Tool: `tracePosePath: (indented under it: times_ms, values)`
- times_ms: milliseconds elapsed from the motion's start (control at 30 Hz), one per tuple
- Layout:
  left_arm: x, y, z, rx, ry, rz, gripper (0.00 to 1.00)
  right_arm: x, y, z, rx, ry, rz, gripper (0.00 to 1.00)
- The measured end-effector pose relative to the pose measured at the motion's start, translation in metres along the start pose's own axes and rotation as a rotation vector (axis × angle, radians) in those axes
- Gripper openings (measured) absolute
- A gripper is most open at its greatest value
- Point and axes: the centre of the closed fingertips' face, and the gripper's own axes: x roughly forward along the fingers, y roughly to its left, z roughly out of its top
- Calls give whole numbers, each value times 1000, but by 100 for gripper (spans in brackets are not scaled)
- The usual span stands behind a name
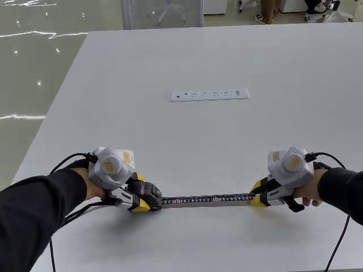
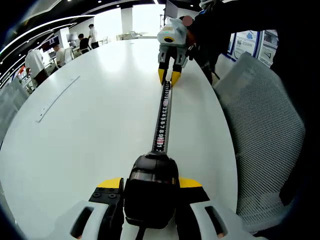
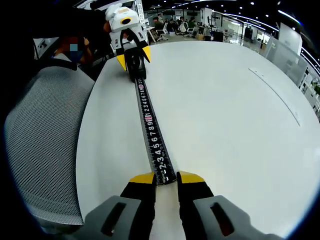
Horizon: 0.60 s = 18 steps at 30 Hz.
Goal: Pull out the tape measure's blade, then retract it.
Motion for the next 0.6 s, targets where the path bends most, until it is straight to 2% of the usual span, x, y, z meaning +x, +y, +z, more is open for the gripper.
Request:
tracePosePath:
  times_ms: [67,100,167,233,333,400,433,467,533,600]
  values:
    - [0,0,0,-28,-1,9,36,1,1,1,-16,6,-15,13]
    - [1,0,1,-93,-15,12,37,1,-1,1,-3,1,-29,13]
    - [0,2,-2,-146,-27,18,38,1,-2,2,37,-10,-38,14]
    - [-1,3,-5,-155,-26,26,39,1,-3,2,51,-16,-46,15]
    - [-3,8,-11,-187,-23,77,42,1,0,2,55,-22,-60,18]
    - [-5,9,-16,-242,-17,99,49,1,1,4,68,-40,-75,23]
    - [-7,7,-16,-277,-35,93,53,-1,1,7,69,-57,-85,23]
    - [-8,7,-16,-287,-51,89,57,-2,0,7,76,-65,-91,23]
    - [-12,8,-20,-290,-54,106,61,-5,-2,8,86,-85,-108,25]
    - [-16,11,-21,-330,-83,134,70,-9,-3,7,100,-95,-128,27]
